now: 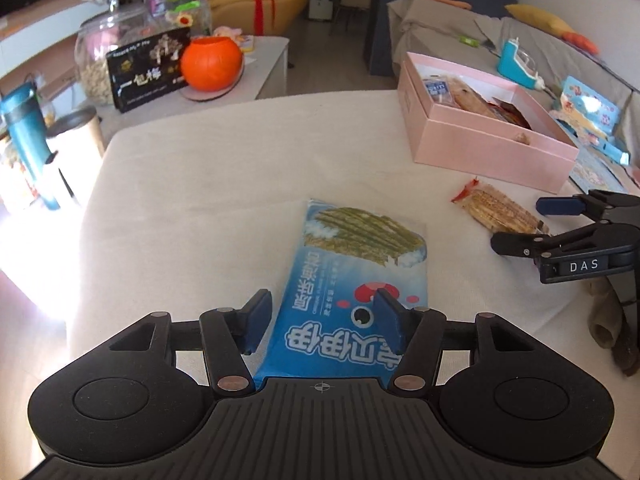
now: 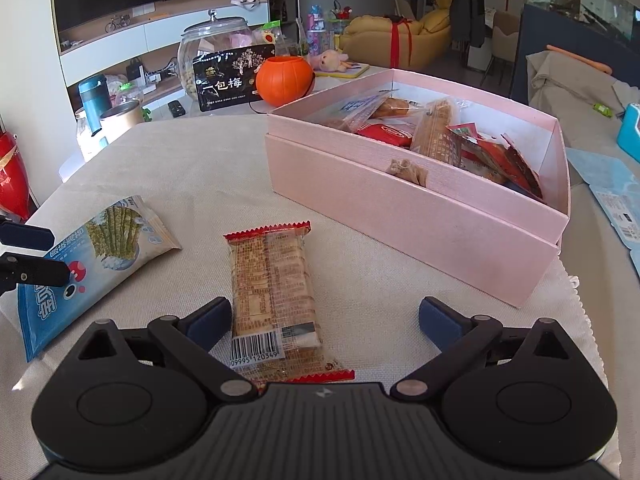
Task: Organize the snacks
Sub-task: 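Move the left gripper to the blue seaweed bag while the right gripper approaches the wafer bar, then grasp the blue seaweed bag by its edge with the left gripper and lift it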
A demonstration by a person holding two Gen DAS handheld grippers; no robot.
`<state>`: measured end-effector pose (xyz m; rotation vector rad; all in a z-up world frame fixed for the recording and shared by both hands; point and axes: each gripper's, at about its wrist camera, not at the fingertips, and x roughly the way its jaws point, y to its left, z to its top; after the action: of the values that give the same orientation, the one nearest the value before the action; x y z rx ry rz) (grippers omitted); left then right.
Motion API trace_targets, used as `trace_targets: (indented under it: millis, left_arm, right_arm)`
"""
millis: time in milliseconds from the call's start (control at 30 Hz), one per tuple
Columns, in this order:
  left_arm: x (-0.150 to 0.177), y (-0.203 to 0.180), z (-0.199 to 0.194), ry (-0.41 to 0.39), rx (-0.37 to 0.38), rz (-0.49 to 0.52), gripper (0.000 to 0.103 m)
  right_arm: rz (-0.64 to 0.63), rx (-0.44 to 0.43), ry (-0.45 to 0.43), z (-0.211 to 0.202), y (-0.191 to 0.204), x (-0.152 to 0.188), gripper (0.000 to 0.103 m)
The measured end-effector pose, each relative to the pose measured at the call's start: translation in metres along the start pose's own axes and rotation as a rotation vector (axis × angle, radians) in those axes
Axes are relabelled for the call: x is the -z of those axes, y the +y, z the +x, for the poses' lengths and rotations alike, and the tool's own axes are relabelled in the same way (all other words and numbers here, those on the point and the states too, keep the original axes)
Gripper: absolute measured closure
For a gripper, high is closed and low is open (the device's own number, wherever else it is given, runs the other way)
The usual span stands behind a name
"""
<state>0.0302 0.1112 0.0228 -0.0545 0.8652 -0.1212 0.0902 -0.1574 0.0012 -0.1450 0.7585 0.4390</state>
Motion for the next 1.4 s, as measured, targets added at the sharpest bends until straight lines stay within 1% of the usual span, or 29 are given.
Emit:
trace_targets:
  millis: [100,200,267,367,400,433,467,567,667,767,867,933,967,1067,1200,1267,1333,1400]
  left_arm:
    - [0.0,-0.002,0.003,0.005,0.04,0.003,0.038]
    - [0.0,-0.012,0.01,0.023,0.075,0.042,0.026]
    - [-0.001,-0.018,0.014,0.026,0.076,0.063,0.02]
    - [-0.002,-0.024,0.016,0.032,0.053,0.05,0.019]
    - [-0.002,-0.025,0.015,0.033,0.045,0.041,0.02]
    - [-0.003,-0.027,0.012,0.032,0.042,0.03,0.025]
    - [-0.003,-0.029,0.009,0.026,0.046,0.023,0.04]
    - [-0.003,-0.035,-0.003,-0.002,0.068,0.008,0.059]
    - [-0.006,-0.045,-0.013,-0.033,0.071,0.024,0.067]
    - [-0.009,-0.055,-0.02,-0.056,0.082,0.039,0.073]
    - [-0.013,-0.062,-0.017,-0.057,0.119,0.028,0.078]
    - [-0.016,-0.067,-0.011,-0.042,0.137,0.02,0.079]
    - [-0.016,-0.07,-0.006,-0.031,0.138,0.021,0.079]
    - [-0.018,-0.072,0.01,-0.003,0.121,0.011,0.078]
    - [-0.019,-0.071,0.014,-0.012,0.121,-0.002,0.079]
    - [-0.019,-0.07,0.014,-0.004,0.137,-0.008,0.081]
    - [-0.018,-0.067,0.015,0.013,0.166,-0.034,0.082]
    - [-0.016,-0.063,0.016,0.012,0.183,-0.049,0.083]
  right_arm:
    - [-0.001,0.0,0.0,0.0,0.0,0.0,0.003]
    - [-0.001,0.0,0.0,0.0,0.0,0.0,0.003]
    - [0.0,0.0,0.0,0.0,0.0,0.0,0.003]
    - [0.0,-0.001,0.0,0.0,0.0,0.0,0.003]
    - [-0.001,0.0,0.001,0.0,0.0,0.0,0.003]
    - [-0.003,0.004,0.005,-0.001,0.0,-0.001,0.003]
    - [-0.008,0.01,0.01,-0.002,0.001,-0.001,0.003]
    - [-0.053,-0.011,0.032,-0.009,0.005,0.002,0.003]
    - [-0.11,-0.014,0.055,-0.02,0.007,0.008,0.003]
    - [-0.125,-0.002,0.065,-0.032,0.001,0.015,0.003]
    - [-0.084,-0.006,0.084,-0.04,-0.013,0.022,0.003]
    - [-0.044,-0.005,0.1,-0.041,-0.021,0.027,0.003]
    - [-0.024,-0.011,0.087,-0.042,-0.025,0.03,0.003]
    - [-0.03,0.011,0.06,-0.046,-0.023,0.037,0.003]
    - [-0.01,0.028,0.043,-0.047,-0.022,0.041,0.002]
    - [-0.001,0.03,0.038,-0.047,-0.023,0.043,0.0]
    - [0.001,0.031,0.03,-0.046,-0.022,0.043,0.0]
    - [0.005,0.033,0.03,-0.047,-0.022,0.043,0.0]
